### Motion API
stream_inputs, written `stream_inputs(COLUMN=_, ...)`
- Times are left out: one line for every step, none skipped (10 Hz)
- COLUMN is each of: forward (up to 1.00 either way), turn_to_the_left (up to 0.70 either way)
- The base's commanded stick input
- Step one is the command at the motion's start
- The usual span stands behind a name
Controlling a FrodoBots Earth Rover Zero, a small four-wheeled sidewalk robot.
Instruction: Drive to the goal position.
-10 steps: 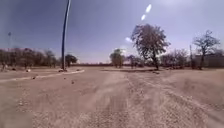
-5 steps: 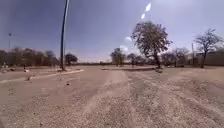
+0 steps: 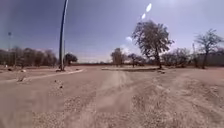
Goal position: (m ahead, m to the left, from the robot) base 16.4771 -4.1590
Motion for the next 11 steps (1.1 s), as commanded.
stream_inputs(forward=0.85, turn_to_the_left=0.00)
stream_inputs(forward=0.85, turn_to_the_left=0.00)
stream_inputs(forward=0.85, turn_to_the_left=0.00)
stream_inputs(forward=0.85, turn_to_the_left=0.00)
stream_inputs(forward=0.85, turn_to_the_left=0.00)
stream_inputs(forward=0.85, turn_to_the_left=0.00)
stream_inputs(forward=0.85, turn_to_the_left=0.00)
stream_inputs(forward=0.85, turn_to_the_left=0.00)
stream_inputs(forward=0.85, turn_to_the_left=0.00)
stream_inputs(forward=0.85, turn_to_the_left=0.00)
stream_inputs(forward=0.85, turn_to_the_left=0.00)
